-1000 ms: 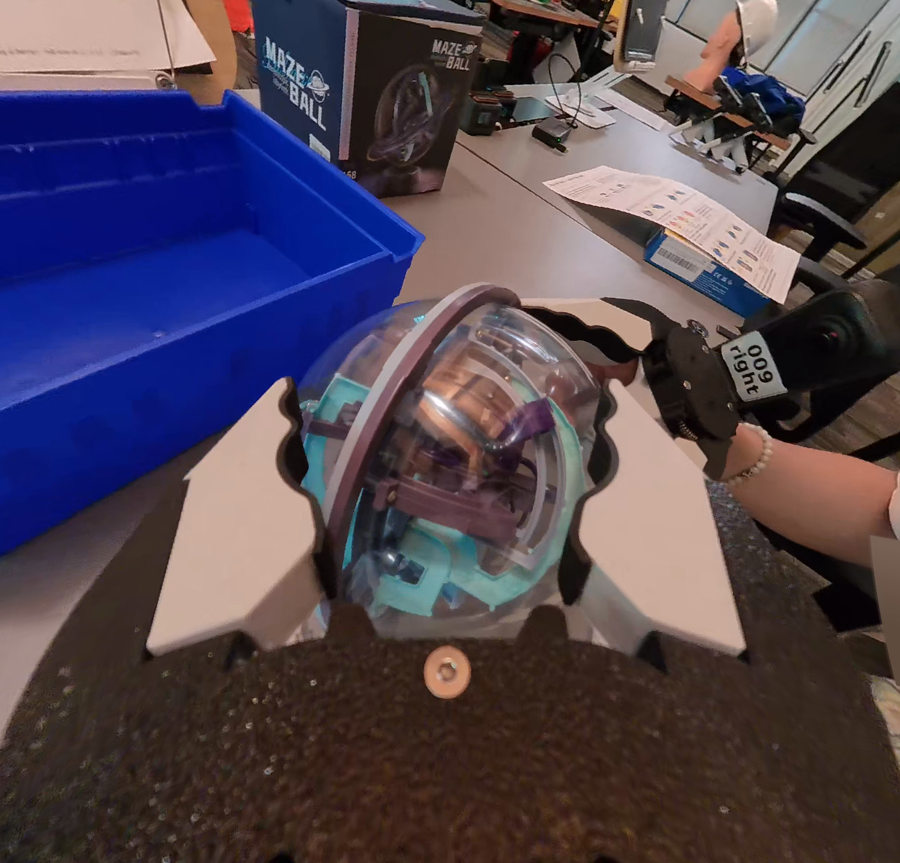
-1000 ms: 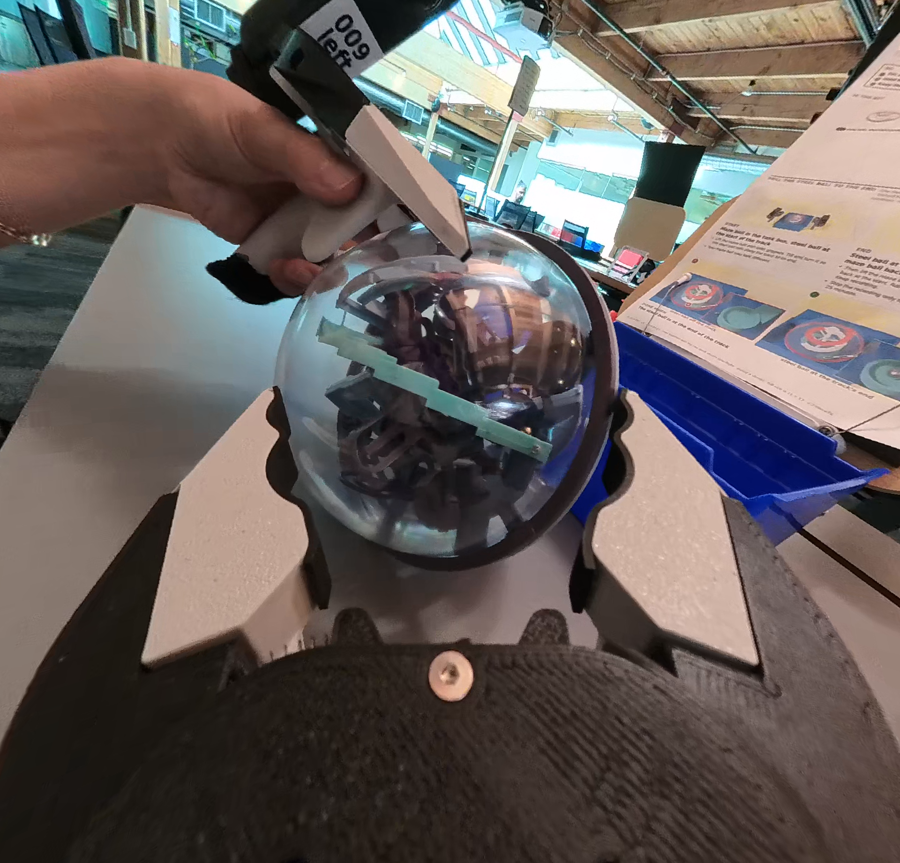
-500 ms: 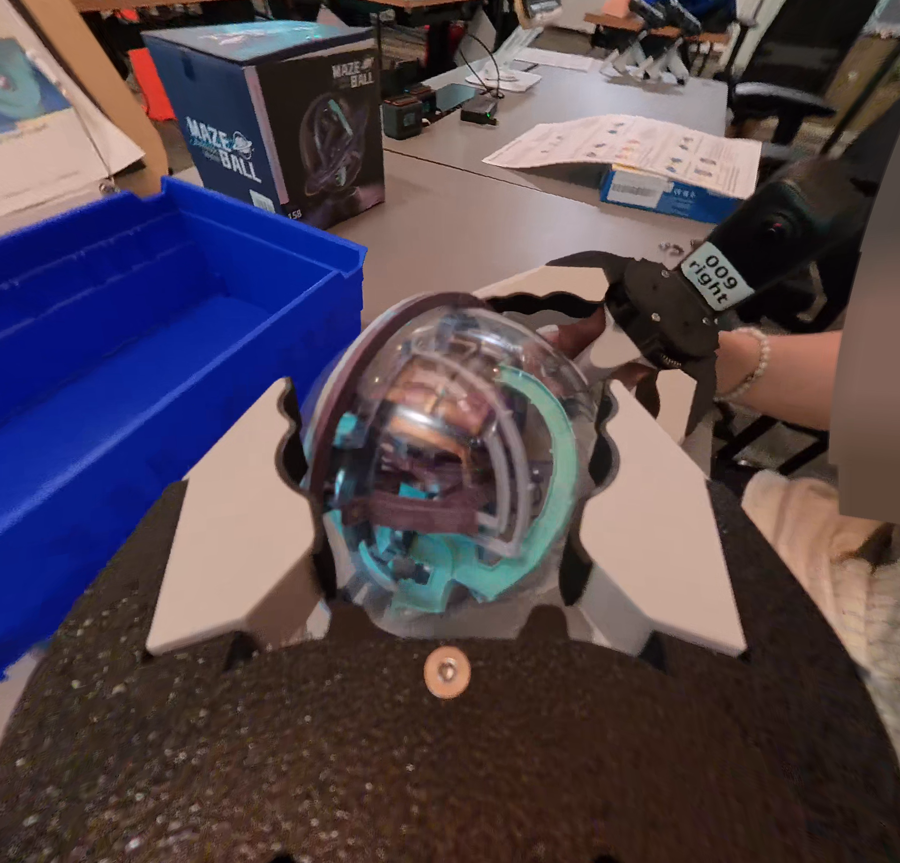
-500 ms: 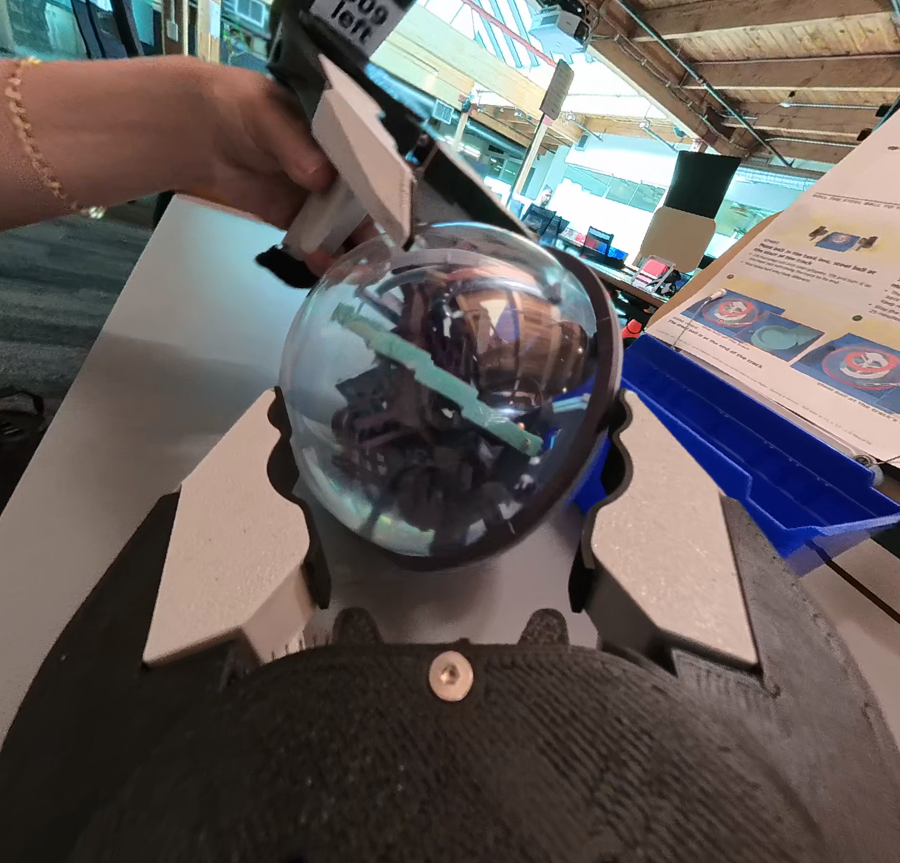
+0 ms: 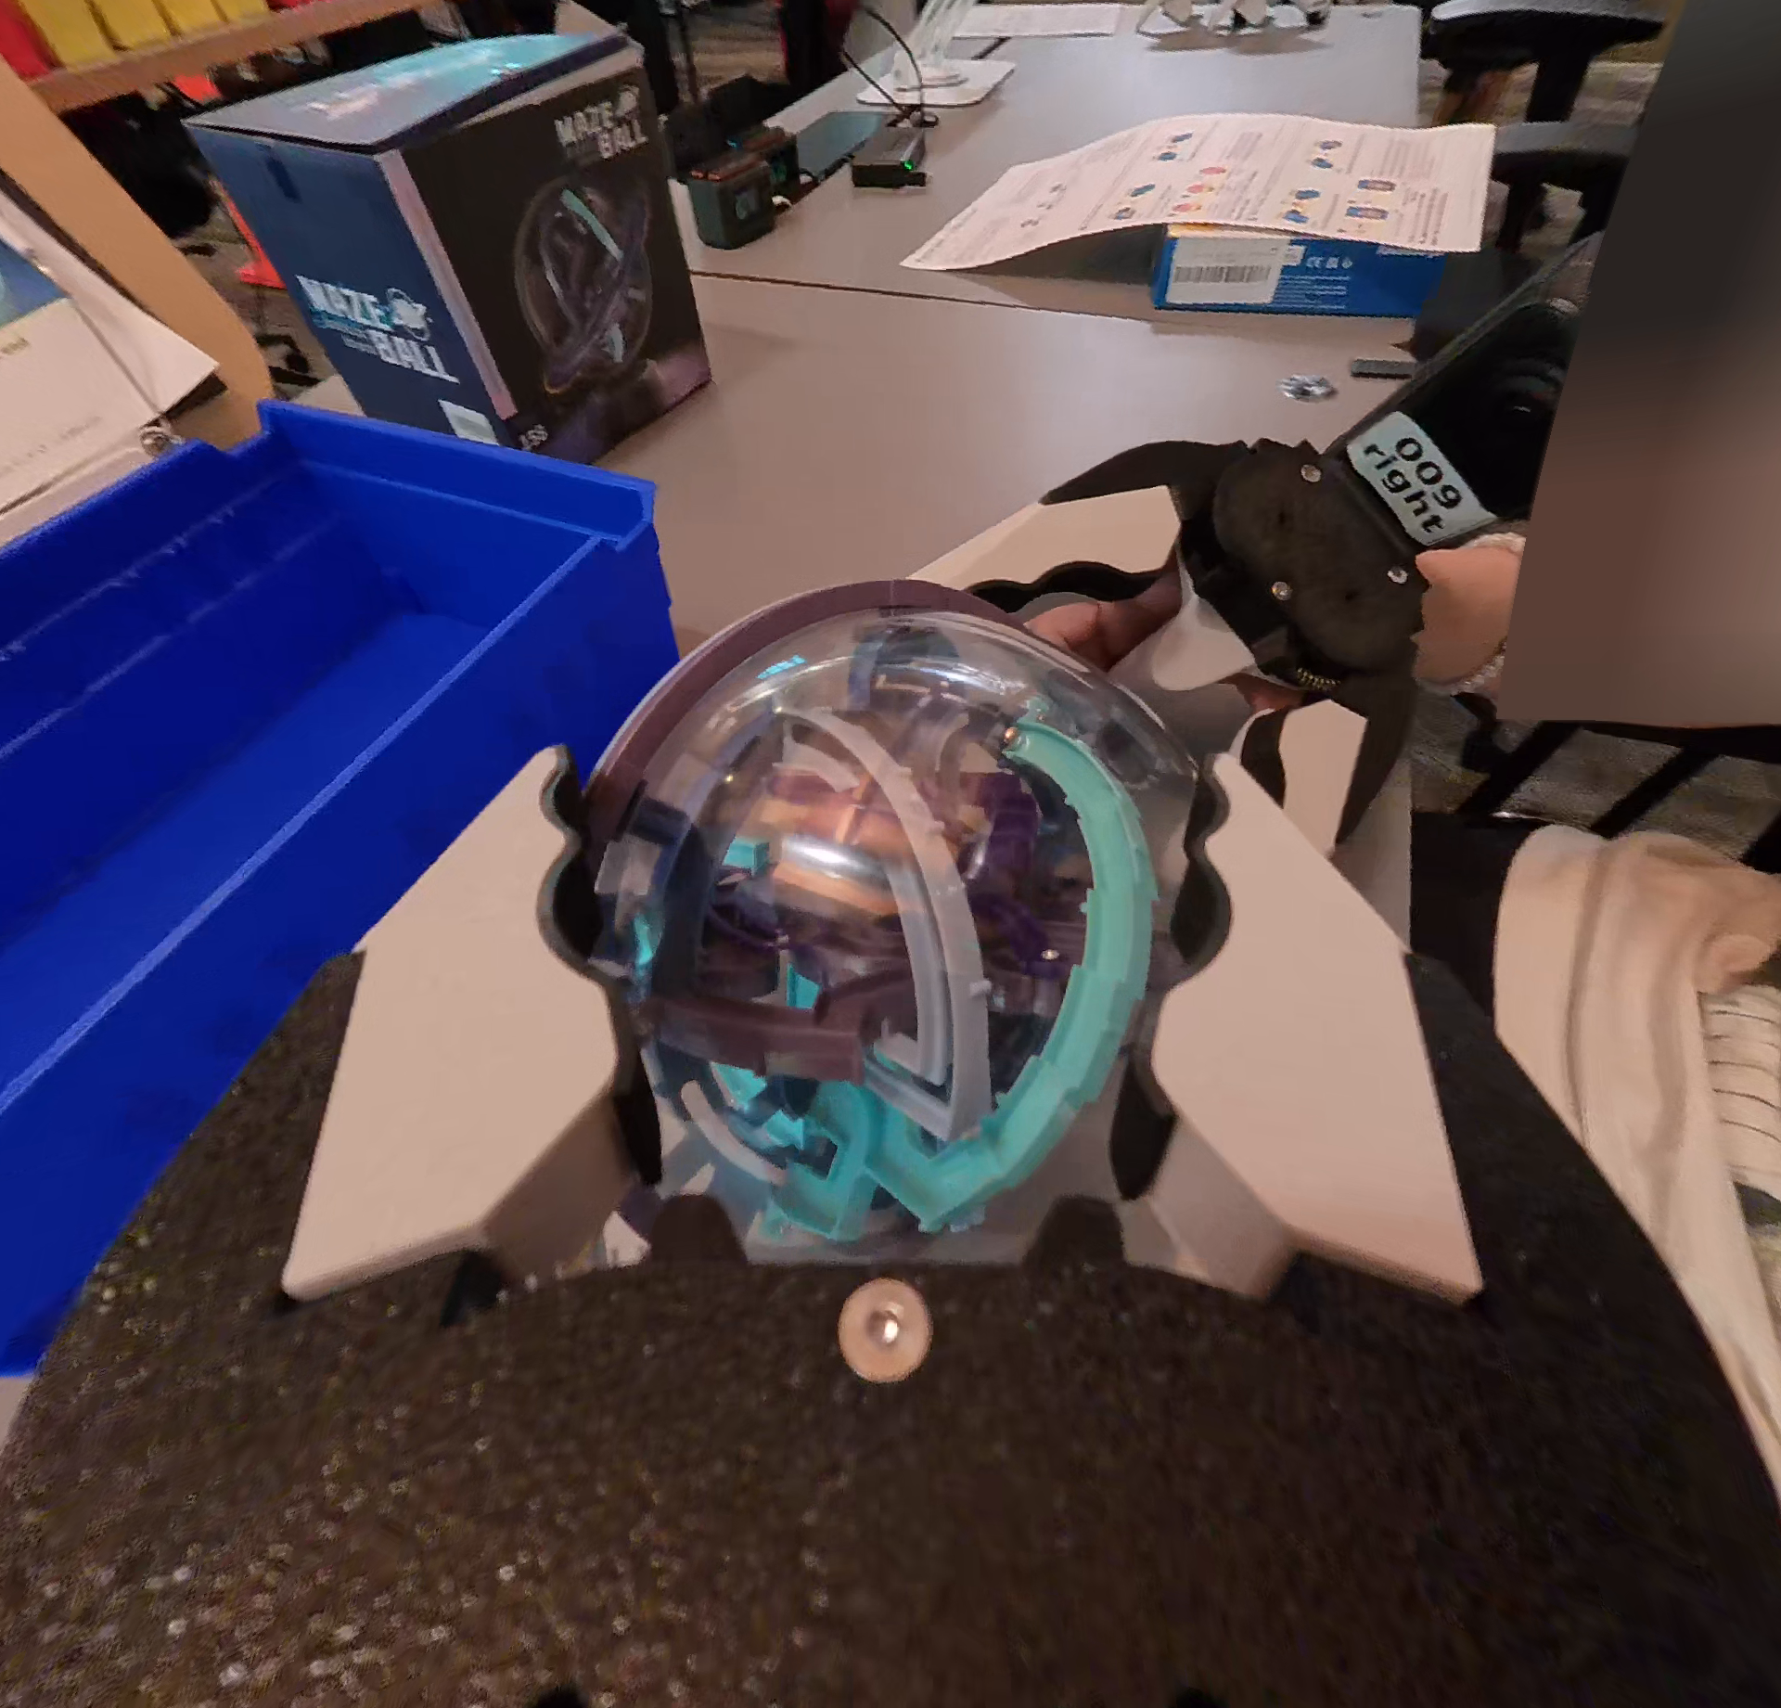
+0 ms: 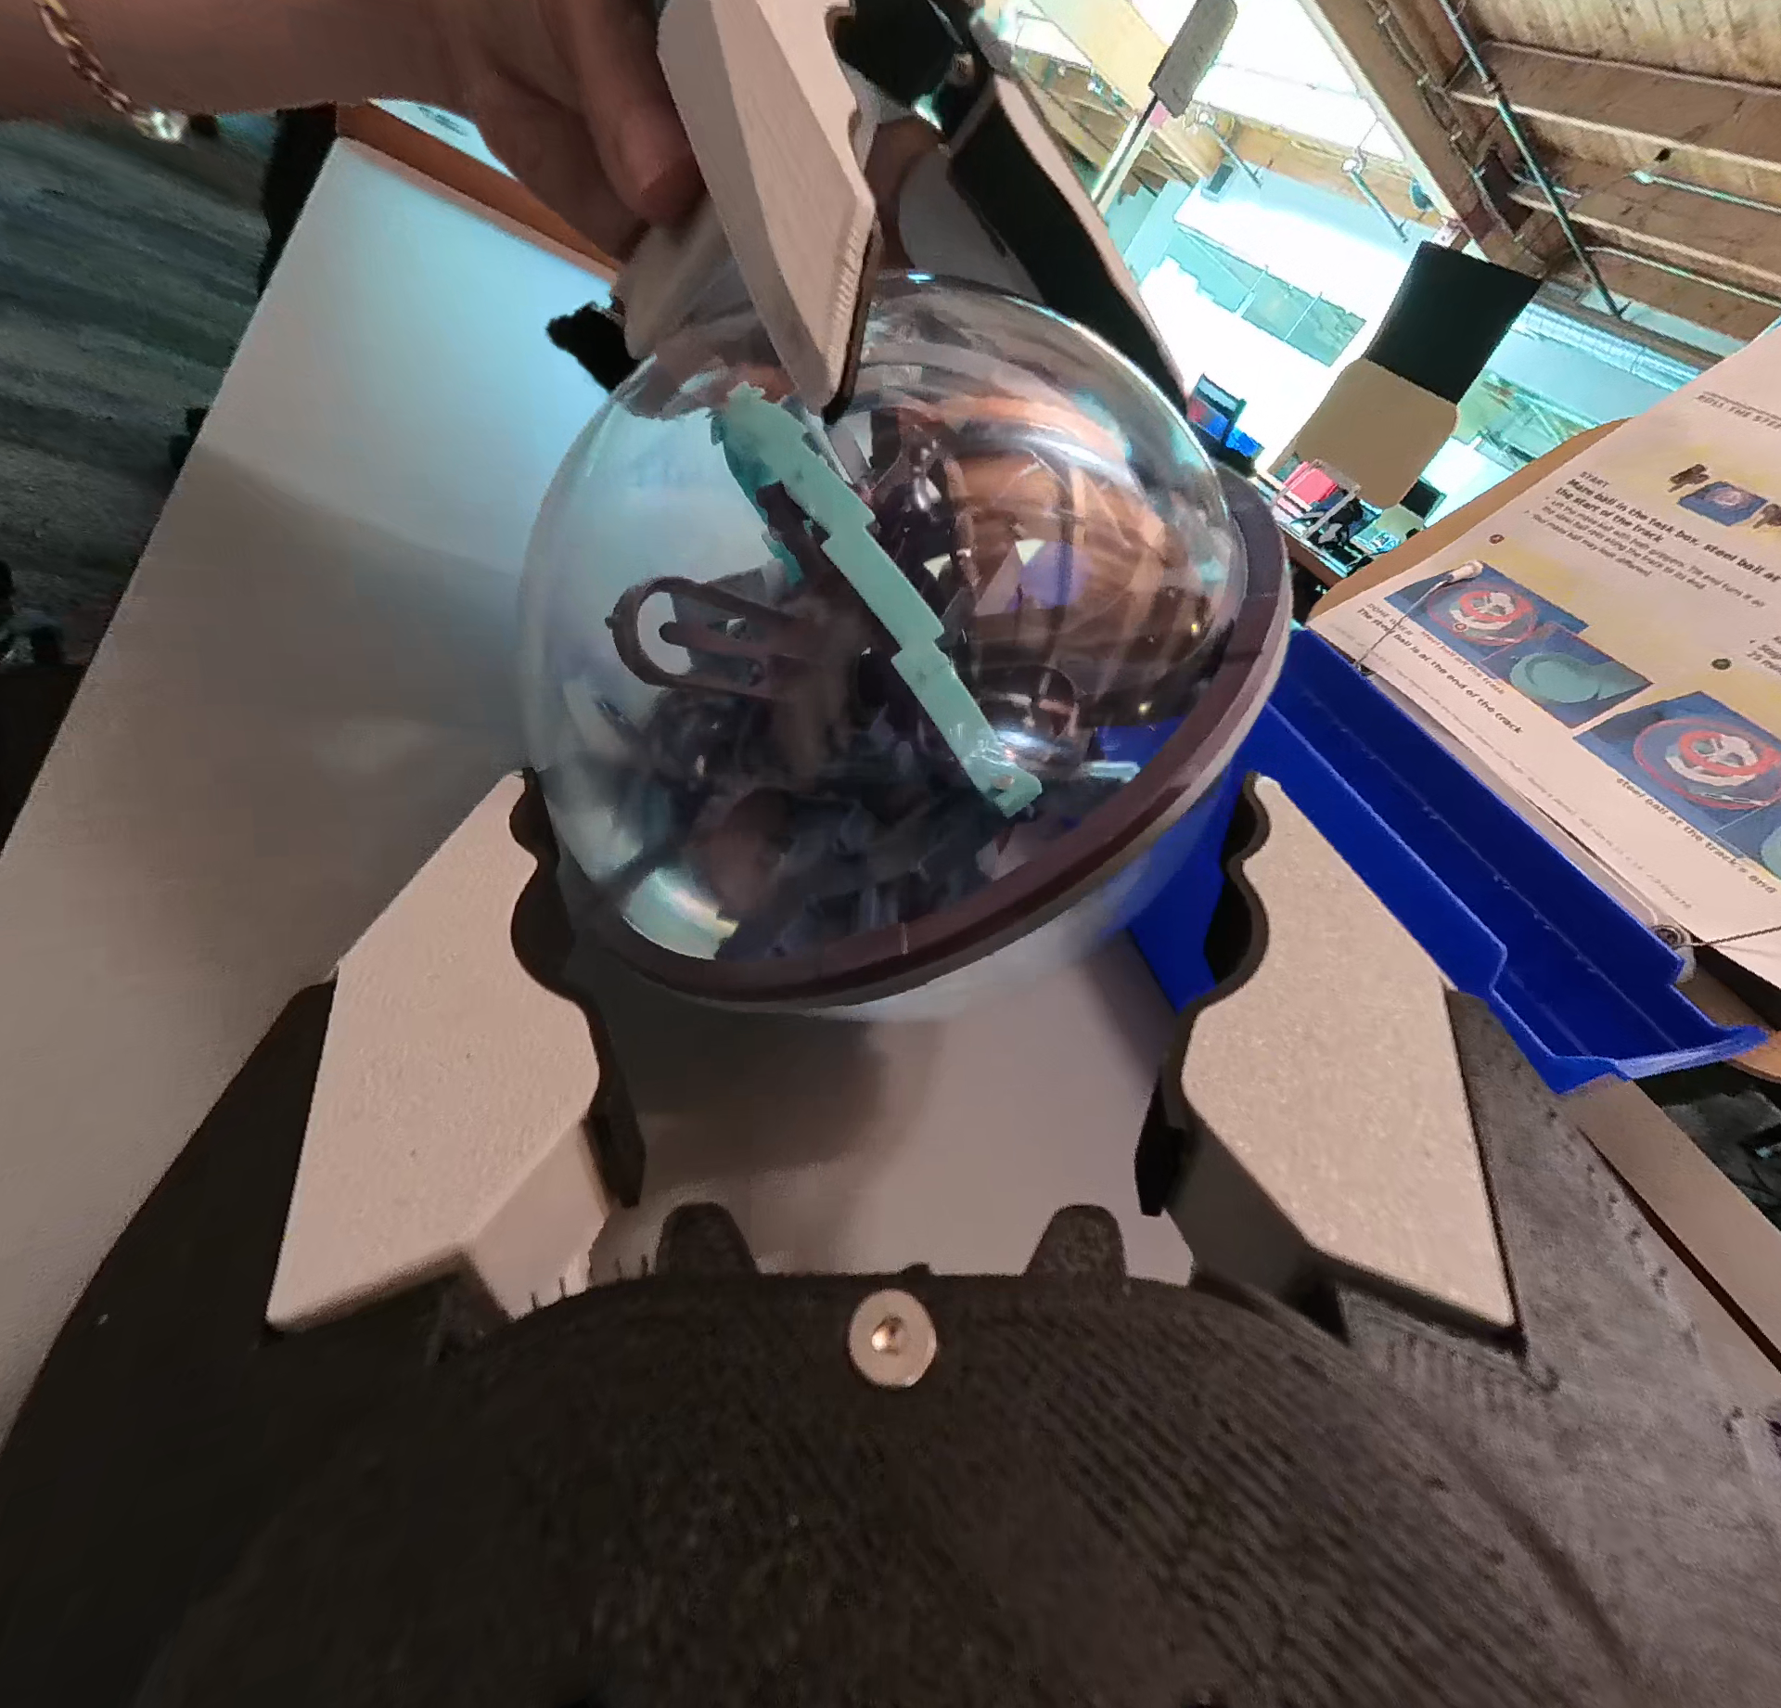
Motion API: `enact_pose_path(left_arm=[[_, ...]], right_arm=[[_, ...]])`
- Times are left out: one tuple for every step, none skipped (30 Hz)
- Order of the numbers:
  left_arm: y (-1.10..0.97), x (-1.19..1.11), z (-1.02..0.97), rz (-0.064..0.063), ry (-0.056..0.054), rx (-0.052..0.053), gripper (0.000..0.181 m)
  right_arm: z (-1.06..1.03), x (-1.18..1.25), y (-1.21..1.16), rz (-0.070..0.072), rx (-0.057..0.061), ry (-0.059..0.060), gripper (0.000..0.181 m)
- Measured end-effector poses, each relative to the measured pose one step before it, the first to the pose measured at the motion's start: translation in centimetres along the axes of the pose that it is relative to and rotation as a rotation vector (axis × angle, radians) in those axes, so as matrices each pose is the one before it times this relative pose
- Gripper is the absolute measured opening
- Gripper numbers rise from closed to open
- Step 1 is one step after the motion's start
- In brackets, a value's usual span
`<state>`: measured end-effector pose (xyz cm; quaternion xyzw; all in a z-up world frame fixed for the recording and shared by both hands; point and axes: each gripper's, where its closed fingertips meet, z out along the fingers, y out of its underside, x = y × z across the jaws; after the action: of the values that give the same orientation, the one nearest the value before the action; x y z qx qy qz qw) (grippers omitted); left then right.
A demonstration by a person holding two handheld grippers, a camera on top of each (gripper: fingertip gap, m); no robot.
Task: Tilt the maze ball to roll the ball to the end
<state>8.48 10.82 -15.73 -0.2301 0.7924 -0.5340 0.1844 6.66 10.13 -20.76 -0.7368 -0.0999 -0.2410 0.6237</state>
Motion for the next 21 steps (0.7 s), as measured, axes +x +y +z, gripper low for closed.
enact_pose_path(left_arm=[[0.036, -0.053, -0.156, -0.0071, -0.0256, 0.0067, 0.119], [0.057, -0.138, -0.155, -0.0146, -0.0302, 0.0059, 0.119], [0.037, -0.173, -0.148, -0.0193, -0.032, 0.0076, 0.119], [0.031, -0.146, -0.132, -0.0167, -0.0291, 0.0093, 0.119], [0.02, -0.061, -0.15, -0.0103, -0.025, 0.0113, 0.119], [-0.015, -0.013, -0.167, -0.0088, -0.0233, 0.0126, 0.118], [-0.042, 0.006, -0.19, -0.0079, -0.0229, 0.0107, 0.116], [0.008, 0.047, -0.15, -0.0025, -0.0215, 0.0076, 0.115], [0.02, 0.08, -0.131, 0.0021, -0.0202, 0.0065, 0.115], [0.018, 0.102, -0.115, 0.0048, -0.0171, 0.006, 0.115], [0.018, 0.11, -0.121, 0.0053, -0.0152, 0.0032, 0.115], [0.037, 0.069, -0.1, 0.0023, -0.0157, -0.0007, 0.115], [0.028, 0.042, -0.094, 0.0003, -0.0156, -0.0026, 0.115], [0.023, 0.088, -0.085, 0.0027, -0.0121, -0.0025, 0.115], [0.022, 0.15, -0.082, 0.0029, -0.006, -0.0016, 0.115], [0.013, 0.235, -0.082, -0.0049, 0.0008, -0.0014, 0.115], [0.015, 0.323, -0.072, -0.0122, 0.0084, -0.0013, 0.115], [0.023, 0.357, -0.055, -0.0146, 0.013, -0.0012, 0.115], [0.034, 0.193, -0.06, -0.0129, 0.0056, -0.0034, 0.115], [0.067, -0.049, -0.073, -0.0059, -0.0058, -0.0064, 0.116], [0.055, -0.027, -0.13, 0.0034, 0.0, -0.0057, 0.116]], right_arm=[[0.003, -0.018, 0.088, -0.0001, -0.0067, -0.0014, 0.135], [0.006, 0.009, 0.1, 0.0009, -0.0077, 0.0011, 0.134], [0.002, 0.007, 0.07, 0.0022, -0.0064, 0.0018, 0.134], [-0.003, -0.028, 0.011, 0.0049, -0.0043, 0.0018, 0.133], [-0.005, -0.071, -0.109, 0.0104, 0.001, 0.0007, 0.132], [0.003, -0.143, -0.364, 0.0168, 0.0147, -0.002, 0.131], [0.037, -0.161, -0.509, 0.0262, 0.0215, -0.0012, 0.13], [0.085, -0.057, -0.467, 0.0344, 0.0171, 0.0051, 0.132], [0.116, -0.121, -0.426, 0.0344, 0.0136, 0.0012, 0.134], [0.091, -0.171, -0.37, 0.0285, 0.0095, -0.0008, 0.136], [0.066, -0.134, -0.37, 0.016, 0.0082, 0.0023, 0.138], [0.05, -0.07, -0.407, 0.0043, 0.0081, 0.0056, 0.139], [0.047, -0.058, -0.481, 0.0, 0.0096, 0.0044, 0.139], [0.075, 0.003, -0.525, -0.0002, 0.0095, 0.005, 0.139], [0.13, 0.036, -0.439, -0.001, 0.0044, 0.0057, 0.139], [0.206, 0.061, -0.25, -0.0045, -0.0037, 0.0051, 0.139], [0.254, -0.075, -0.026, -0.0092, -0.0107, -0.0052, 0.14], [0.318, -0.133, 0.117, -0.0084, -0.0117, -0.0085, 0.146], [0.302, -0.264, 0.112, 0.0042, -0.006, -0.0146, 0.152], [0.185, 0.002, -0.053, 0.0013, 0.0043, 0.0043, 0.153], [0.068, -0.116, -0.051, -0.0077, 0.0018, -0.0033, 0.153]])
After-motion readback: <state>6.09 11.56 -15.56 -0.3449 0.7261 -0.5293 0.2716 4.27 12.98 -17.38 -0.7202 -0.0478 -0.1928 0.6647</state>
